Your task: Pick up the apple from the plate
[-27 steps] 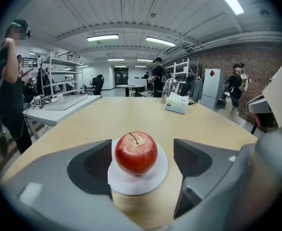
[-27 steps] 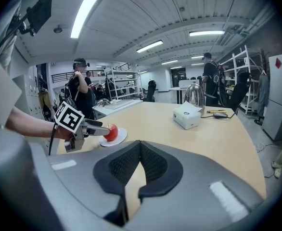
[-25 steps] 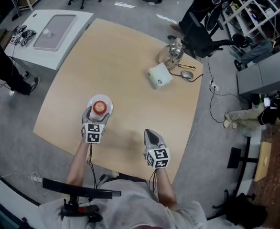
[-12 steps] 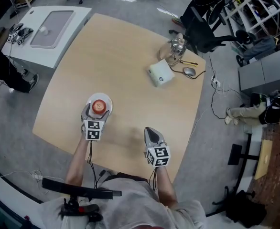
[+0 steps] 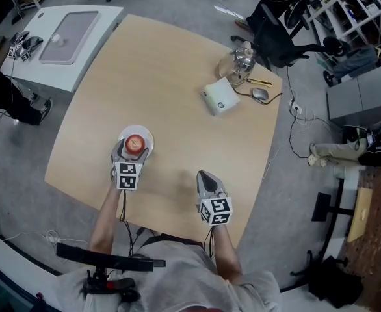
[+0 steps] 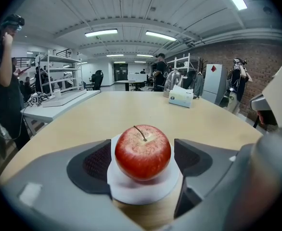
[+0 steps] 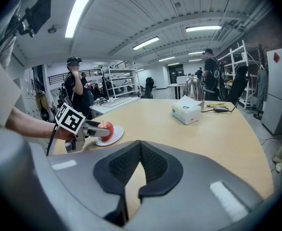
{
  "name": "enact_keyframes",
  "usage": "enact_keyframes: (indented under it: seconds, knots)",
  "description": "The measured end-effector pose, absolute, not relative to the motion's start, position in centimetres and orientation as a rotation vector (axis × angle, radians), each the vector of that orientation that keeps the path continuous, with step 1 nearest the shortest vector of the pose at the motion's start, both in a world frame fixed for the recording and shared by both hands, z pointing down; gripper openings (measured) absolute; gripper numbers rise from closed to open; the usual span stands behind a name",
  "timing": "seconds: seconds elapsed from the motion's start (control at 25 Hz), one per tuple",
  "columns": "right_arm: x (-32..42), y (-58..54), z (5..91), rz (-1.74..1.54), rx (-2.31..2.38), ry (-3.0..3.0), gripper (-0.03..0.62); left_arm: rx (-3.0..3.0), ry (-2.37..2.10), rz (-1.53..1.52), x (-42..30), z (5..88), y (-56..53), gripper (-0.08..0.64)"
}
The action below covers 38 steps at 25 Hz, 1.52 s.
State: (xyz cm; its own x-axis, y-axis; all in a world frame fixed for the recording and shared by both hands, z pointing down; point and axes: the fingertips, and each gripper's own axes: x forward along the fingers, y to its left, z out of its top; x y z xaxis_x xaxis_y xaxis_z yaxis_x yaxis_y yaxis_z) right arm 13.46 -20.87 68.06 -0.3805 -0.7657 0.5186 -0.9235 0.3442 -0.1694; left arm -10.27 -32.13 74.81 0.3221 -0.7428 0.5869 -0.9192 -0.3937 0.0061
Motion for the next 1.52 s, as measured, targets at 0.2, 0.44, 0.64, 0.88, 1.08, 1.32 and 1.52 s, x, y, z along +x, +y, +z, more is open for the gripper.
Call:
enact_keyframes:
  seconds: [0.2,0.44,0.64,0.88,1.08,1.32,1.52]
  knots:
    - [13.6,-21.0,68.1,0.632,1.496,-2.260,0.006,2.250,-1.477,0.736,-10.2,74.9,-32.1,0.405]
    - [13.9,-21.1,68.1,0.632,1.501,-2.255,0.006,2.247,-1.488,0.745,-10.3,74.9,-32.2,0.385]
    - [13.9,-21.1,68.3,0.632,1.505,-2.255,0.006,2.245,-1.494,0.742,-10.4,75.0,-32.2,0.383]
    - [14.1,-21.0,68.2,0.632,1.504,-2.250,0.006,2.257,-1.477,0.735,-10.2,75.0,-32.1,0.383]
    - [14.1,-21.0,68.0,0.624,1.507,-2.254,0.006,2.277,-1.477,0.735,-9.9,74.6,-32.0,0.382]
    - [14.2,-21.1,67.9,0.622,1.507,-2.255,0.006,2.289,-1.477,0.732,-9.7,74.2,-32.1,0.380]
    - [14.1,-21.1,67.6,0.610,1.512,-2.263,0.006,2.304,-1.490,0.721,-9.9,73.7,-31.9,0.380]
